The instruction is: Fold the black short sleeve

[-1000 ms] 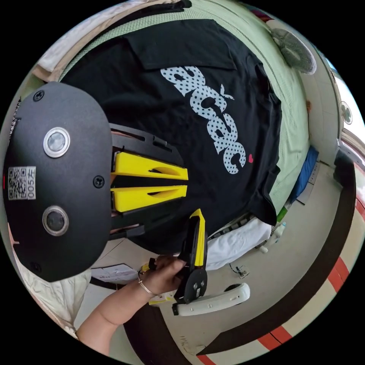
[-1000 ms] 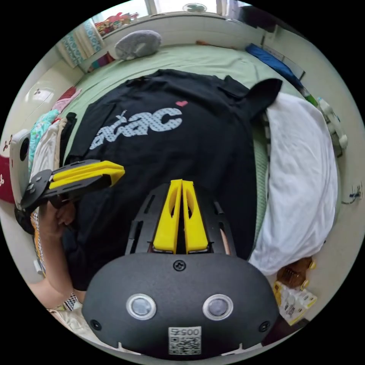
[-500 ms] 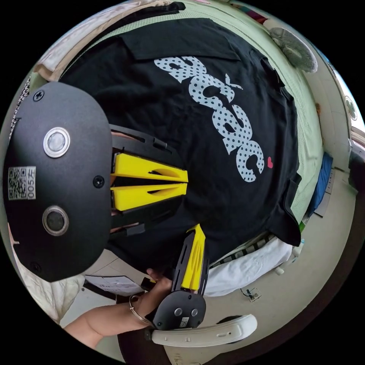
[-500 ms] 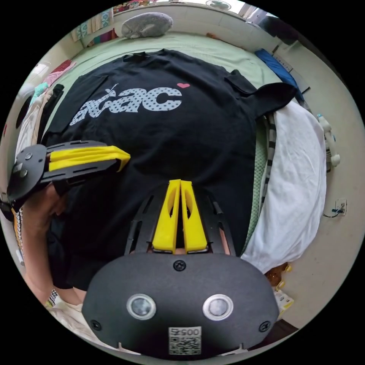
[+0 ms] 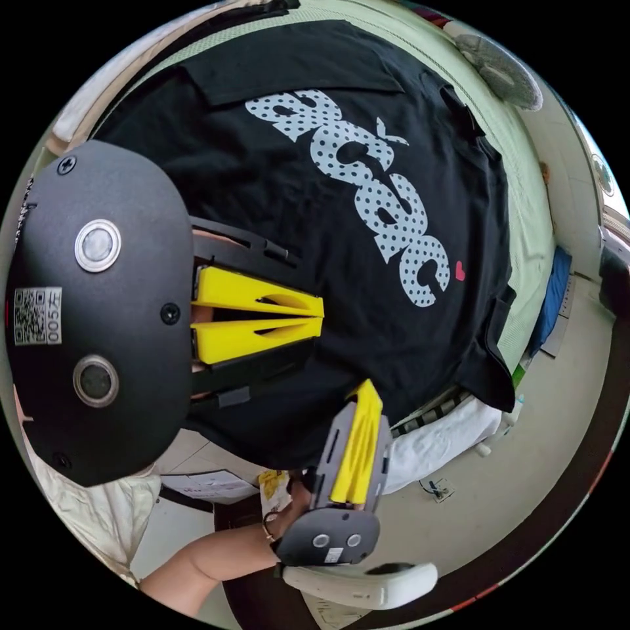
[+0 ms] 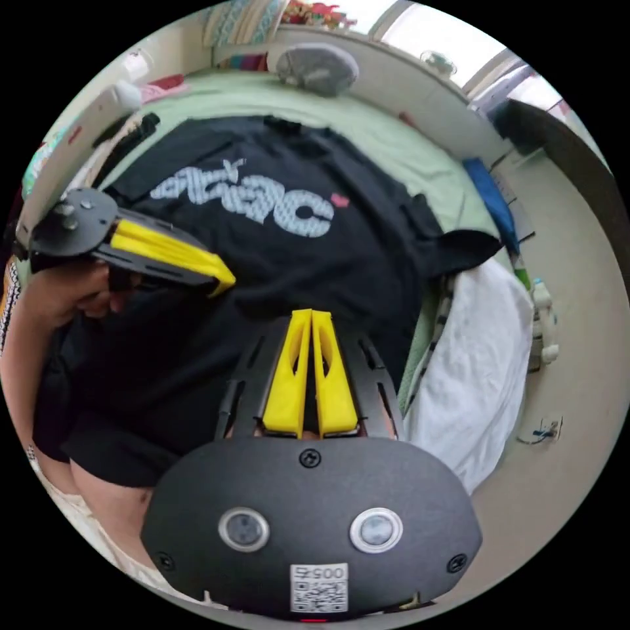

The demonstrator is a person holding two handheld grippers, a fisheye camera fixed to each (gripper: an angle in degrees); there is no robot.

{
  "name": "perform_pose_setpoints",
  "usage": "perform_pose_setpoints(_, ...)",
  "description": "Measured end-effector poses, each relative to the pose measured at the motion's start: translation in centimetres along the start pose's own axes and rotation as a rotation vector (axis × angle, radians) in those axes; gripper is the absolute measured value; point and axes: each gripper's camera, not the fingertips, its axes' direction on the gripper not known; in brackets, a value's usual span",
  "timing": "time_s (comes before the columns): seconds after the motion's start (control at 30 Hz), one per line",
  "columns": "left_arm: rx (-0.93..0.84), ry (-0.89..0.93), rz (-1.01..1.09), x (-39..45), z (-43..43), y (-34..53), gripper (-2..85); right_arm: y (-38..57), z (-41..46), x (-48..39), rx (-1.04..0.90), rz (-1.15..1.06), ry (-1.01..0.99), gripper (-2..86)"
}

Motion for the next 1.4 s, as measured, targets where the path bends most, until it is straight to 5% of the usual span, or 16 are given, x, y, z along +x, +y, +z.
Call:
perform_pose_setpoints(0.13,0.059,-0.064,0.009,0.1,-1.3,-0.2,-0.6,-4.1,-2.3,5.1,0.219,0.070,0.052,0.7)
perform_pose_setpoints(0.4,0.008,-0.186,0.004,-0.4,-0.8,-1.2,-0.5,-12.0,4.7,13.3,-0.003,0.285,-0.076,4.1)
perform_pose_setpoints(0.77,-0.035,-0.084,-0.113,-3.2,-1.8,-1.6,-0.6,-15.3,7.0,14.0,-0.127,0.351,0.009,1.4)
perform_pose_setpoints(1.13,-0.054,-0.124,-0.156,-4.3,-3.9,-0.7,-0.6,-17.6,-6.1,13.5,0.047,0.352,-0.077,-1.3)
perform_pose_setpoints(1.4,-0.072,-0.176,-0.141,-3.4,-5.5,0.3,-0.6,-21.0,-13.9,8.4,0.103,0.219,-0.188,4.7)
